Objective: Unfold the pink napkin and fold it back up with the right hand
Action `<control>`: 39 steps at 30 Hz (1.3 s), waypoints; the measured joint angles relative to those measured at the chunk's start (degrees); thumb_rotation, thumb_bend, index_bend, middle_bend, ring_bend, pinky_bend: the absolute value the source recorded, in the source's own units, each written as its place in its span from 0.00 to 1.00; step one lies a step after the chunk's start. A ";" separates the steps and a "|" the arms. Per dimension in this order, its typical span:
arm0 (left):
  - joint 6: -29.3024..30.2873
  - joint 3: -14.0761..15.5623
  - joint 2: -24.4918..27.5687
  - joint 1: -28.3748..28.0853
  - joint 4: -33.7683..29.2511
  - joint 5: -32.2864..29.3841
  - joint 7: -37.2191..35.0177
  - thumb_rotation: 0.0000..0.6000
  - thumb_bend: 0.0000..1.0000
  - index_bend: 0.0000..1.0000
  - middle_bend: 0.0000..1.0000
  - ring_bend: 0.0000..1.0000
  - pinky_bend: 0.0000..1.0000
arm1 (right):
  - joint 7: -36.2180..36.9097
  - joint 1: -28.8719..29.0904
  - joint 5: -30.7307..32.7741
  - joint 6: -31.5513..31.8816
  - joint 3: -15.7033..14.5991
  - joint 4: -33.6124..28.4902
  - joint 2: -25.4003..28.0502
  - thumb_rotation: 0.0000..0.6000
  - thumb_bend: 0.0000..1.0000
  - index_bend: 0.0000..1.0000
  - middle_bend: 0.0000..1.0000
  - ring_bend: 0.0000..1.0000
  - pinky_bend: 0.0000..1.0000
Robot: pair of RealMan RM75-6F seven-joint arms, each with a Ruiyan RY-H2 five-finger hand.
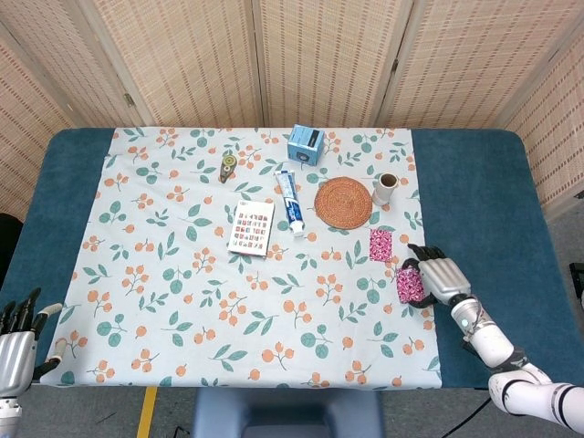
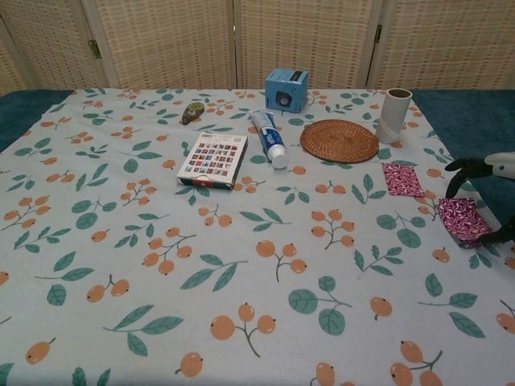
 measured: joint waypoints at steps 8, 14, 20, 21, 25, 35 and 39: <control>0.18 0.01 0.15 0.10 -0.40 0.05 0.31 1.00 0.43 0.27 0.05 0.12 0.00 | 0.73 -0.55 -0.81 0.07 0.02 0.14 0.62 0.89 0.22 0.28 0.05 0.00 0.00; 0.23 0.05 0.17 0.11 -0.66 0.17 0.50 1.00 0.43 0.27 0.05 0.12 0.00 | 0.95 -0.86 -0.93 -0.12 -0.04 0.71 0.58 0.89 0.22 0.27 0.05 0.00 0.00; 0.42 -0.02 0.30 0.20 -0.83 0.13 0.56 1.00 0.43 0.27 0.05 0.12 0.00 | 1.17 -0.95 -1.46 -0.06 0.16 0.79 0.34 0.88 0.22 0.25 0.05 0.00 0.00; 0.43 0.00 0.33 0.20 -0.86 0.20 0.57 1.00 0.43 0.27 0.05 0.12 0.00 | 1.23 -0.97 -1.51 -0.04 0.21 0.79 0.26 0.88 0.22 0.25 0.05 0.00 0.00; 0.54 0.00 0.33 0.21 -0.89 0.31 0.53 1.00 0.43 0.27 0.05 0.12 0.00 | 1.09 -0.94 -1.67 -0.16 0.26 0.97 -0.04 0.88 0.22 0.23 0.05 0.00 0.00; 0.58 0.01 0.29 0.32 -0.65 0.26 0.42 1.00 0.43 0.27 0.05 0.12 0.00 | 0.13 -1.00 -1.28 -0.40 0.29 1.13 -0.10 0.89 0.22 0.22 0.05 0.00 0.00; 0.62 0.01 0.20 0.33 -0.61 0.31 0.44 1.00 0.43 0.27 0.05 0.12 0.00 | -0.31 -0.96 -1.17 -0.57 0.24 1.31 -0.37 0.88 0.22 0.21 0.05 0.00 0.00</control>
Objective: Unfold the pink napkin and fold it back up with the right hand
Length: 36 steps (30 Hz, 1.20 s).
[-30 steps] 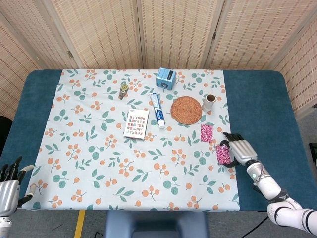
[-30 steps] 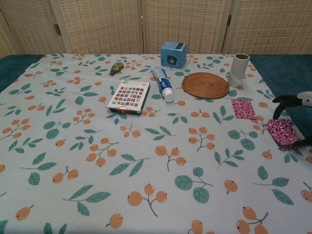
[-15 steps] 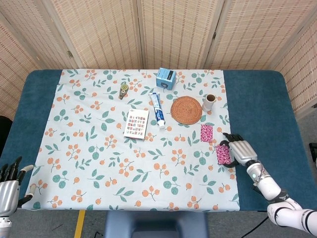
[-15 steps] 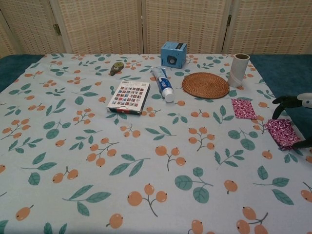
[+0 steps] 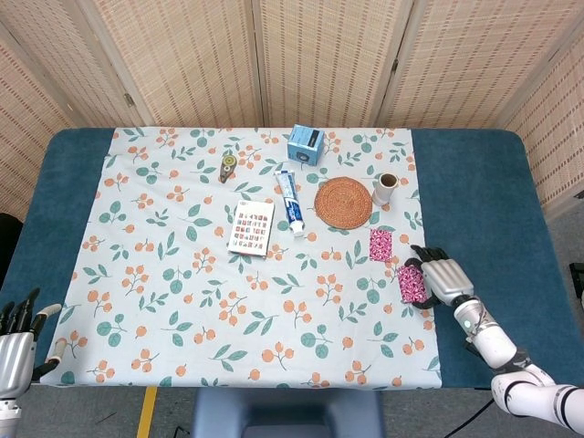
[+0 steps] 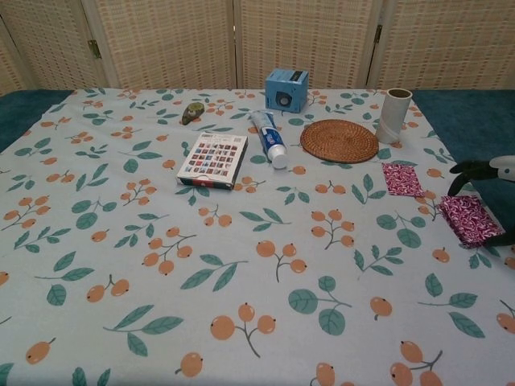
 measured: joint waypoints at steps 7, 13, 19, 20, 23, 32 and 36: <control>0.08 0.02 -0.10 0.09 0.13 -0.01 0.00 1.00 0.43 0.27 0.05 0.12 0.00 | -0.77 0.12 0.41 -0.39 -0.04 0.12 -0.24 0.88 0.22 0.18 0.05 0.00 0.00; 0.01 0.00 -0.14 0.09 0.31 -0.06 -0.08 1.00 0.43 0.27 0.05 0.12 0.00 | -0.91 0.04 0.42 -0.37 -0.10 -0.10 -0.34 0.88 0.22 0.18 0.05 0.00 0.00; 0.06 -0.07 -0.05 -0.10 0.17 0.32 -0.12 1.00 0.43 0.27 0.05 0.12 0.00 | -0.40 -0.06 0.87 1.01 1.23 -2.14 0.35 0.88 0.22 0.18 0.05 0.00 0.00; 0.06 -0.05 -0.10 -0.12 0.16 0.39 -0.12 1.00 0.43 0.27 0.05 0.12 0.00 | -0.57 0.08 1.35 0.99 1.51 -2.77 0.52 0.88 0.22 0.18 0.05 0.00 0.00; 0.05 0.03 -0.24 -0.15 0.23 0.54 -0.19 1.00 0.43 0.27 0.05 0.12 0.00 | -1.35 0.48 3.60 1.12 2.48 -4.06 0.60 0.88 0.22 0.18 0.05 0.00 0.00; 0.68 0.14 -0.16 0.23 0.78 0.77 -1.26 1.00 0.43 0.27 0.05 0.12 0.00 | -9.20 3.82 15.50 2.36 5.69 -5.49 -1.70 0.88 0.22 0.18 0.05 0.00 0.00; 0.72 0.30 -0.25 0.42 1.13 0.77 -1.66 1.00 0.43 0.27 0.05 0.12 0.00 | -13.31 6.36 21.47 2.55 6.73 -4.39 -3.84 0.88 0.22 0.18 0.04 0.00 0.00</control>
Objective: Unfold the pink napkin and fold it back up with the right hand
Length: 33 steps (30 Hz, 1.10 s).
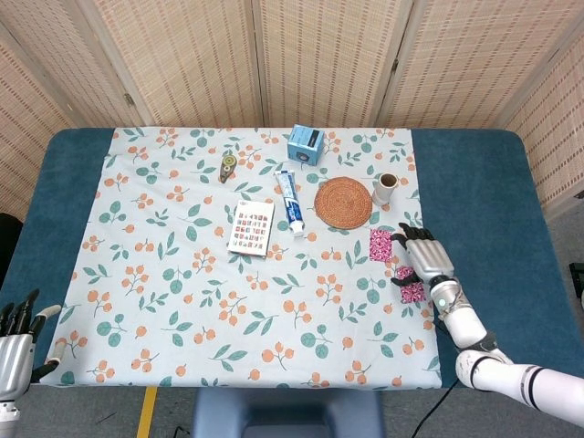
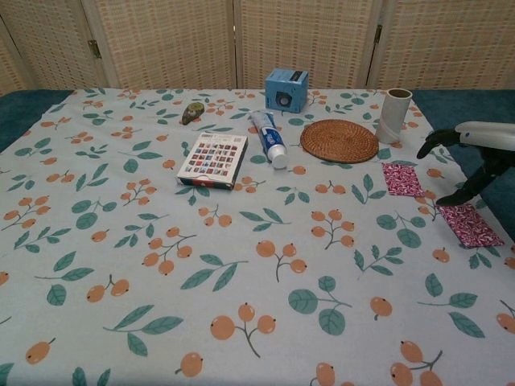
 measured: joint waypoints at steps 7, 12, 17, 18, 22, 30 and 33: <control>-0.07 0.07 -0.07 0.22 0.51 -0.25 -0.50 1.00 0.43 0.27 0.05 0.12 0.00 | -5.73 4.93 9.92 -0.57 1.25 4.55 -4.48 0.88 0.22 0.18 0.04 0.00 0.00; -0.29 0.06 -0.15 0.30 0.85 -0.52 -0.80 1.00 0.43 0.27 0.05 0.12 0.00 | -8.23 7.69 15.12 -1.09 1.89 8.54 -6.99 0.88 0.22 0.18 0.04 0.00 0.00; -0.37 0.03 -0.22 0.32 1.08 -0.59 -1.00 1.00 0.43 0.27 0.05 0.12 0.00 | -10.48 9.79 18.64 -1.60 2.00 11.12 -8.46 0.88 0.22 0.18 0.04 0.00 0.00; -0.43 0.02 -0.22 0.33 1.13 -0.65 -1.02 1.00 0.43 0.27 0.05 0.12 0.00 | -10.73 10.03 19.09 -1.68 1.98 11.38 -8.62 0.88 0.22 0.18 0.04 0.00 0.00; -0.48 0.01 -0.25 0.39 1.30 -0.75 -1.18 1.00 0.43 0.27 0.05 0.12 0.00 | -11.41 10.81 20.25 -2.10 1.69 12.16 -9.35 0.88 0.22 0.18 0.04 0.00 0.00; -0.54 0.01 -0.30 0.44 1.57 -0.75 -1.41 1.00 0.43 0.27 0.05 0.12 0.00 | -11.93 11.44 21.17 -2.51 1.10 13.01 -9.99 0.88 0.22 0.18 0.04 0.00 0.00; -0.57 0.02 -0.35 0.48 1.68 -0.82 -1.45 1.00 0.43 0.27 0.05 0.12 0.00 | -12.39 11.86 21.49 -2.73 0.84 13.55 -10.30 0.88 0.22 0.18 0.04 0.00 0.00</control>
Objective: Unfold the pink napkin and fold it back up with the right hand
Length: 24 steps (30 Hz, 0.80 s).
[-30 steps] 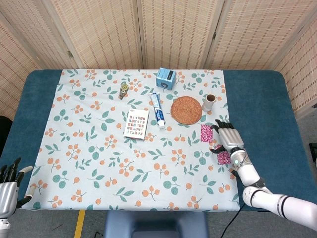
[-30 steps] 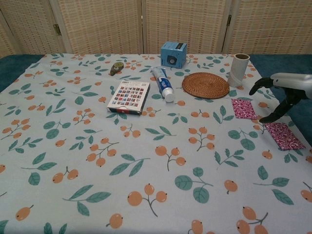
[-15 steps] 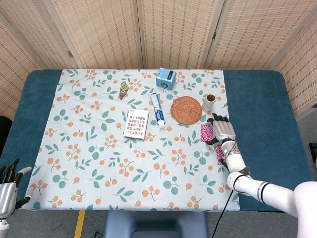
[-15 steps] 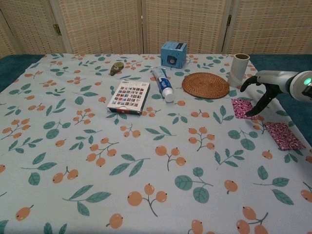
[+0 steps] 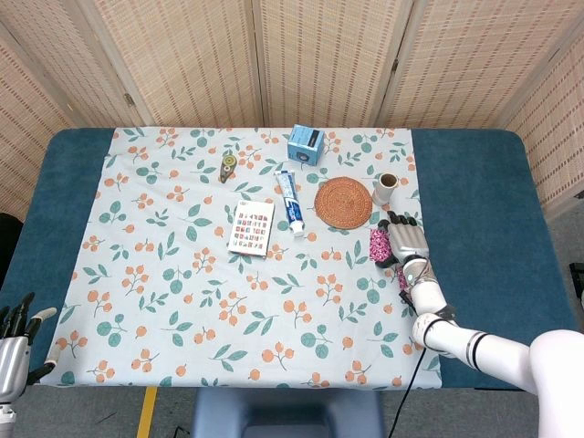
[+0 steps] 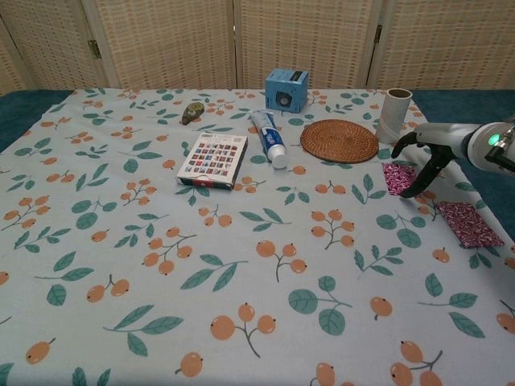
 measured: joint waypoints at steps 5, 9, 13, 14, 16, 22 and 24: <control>-0.22 0.02 -0.10 0.03 0.17 -0.18 0.02 1.00 0.43 0.27 0.05 0.12 0.00 | -0.56 0.58 0.66 -0.52 -0.33 1.49 -0.73 0.88 0.22 0.18 0.04 0.00 0.00; -0.40 0.03 -0.15 0.06 0.29 -0.34 0.05 1.00 0.43 0.27 0.05 0.12 0.00 | -1.03 1.17 1.22 -0.90 -0.49 2.42 -1.25 0.88 0.22 0.18 0.04 0.00 0.00; -0.50 -0.01 -0.24 0.05 0.42 -0.44 0.04 1.00 0.43 0.27 0.05 0.12 0.00 | -0.96 1.23 1.01 -0.74 -0.56 2.38 -1.37 0.88 0.22 0.19 0.05 0.00 0.00; -0.51 -0.01 -0.27 0.05 0.46 -0.45 0.03 1.00 0.43 0.27 0.05 0.12 0.00 | -0.99 1.23 1.01 -0.70 -0.65 2.43 -1.45 0.88 0.22 0.19 0.05 0.00 0.00; -0.54 0.02 -0.31 0.05 0.56 -0.41 -0.02 1.00 0.43 0.27 0.05 0.12 0.00 | -0.95 1.22 1.11 -0.72 -0.70 2.54 -1.57 0.88 0.22 0.19 0.05 0.00 0.00; -0.65 0.02 -0.41 0.13 0.94 -0.55 -0.31 1.00 0.43 0.27 0.05 0.12 0.00 | -0.92 1.20 1.38 -0.97 -0.90 3.07 -1.91 0.88 0.22 0.21 0.05 0.00 0.00; -0.67 0.03 -0.47 0.14 1.04 -0.53 -0.41 1.00 0.43 0.27 0.05 0.12 0.00 | -0.80 1.16 1.27 -0.95 -0.90 3.08 -1.89 0.88 0.22 0.24 0.06 0.00 0.00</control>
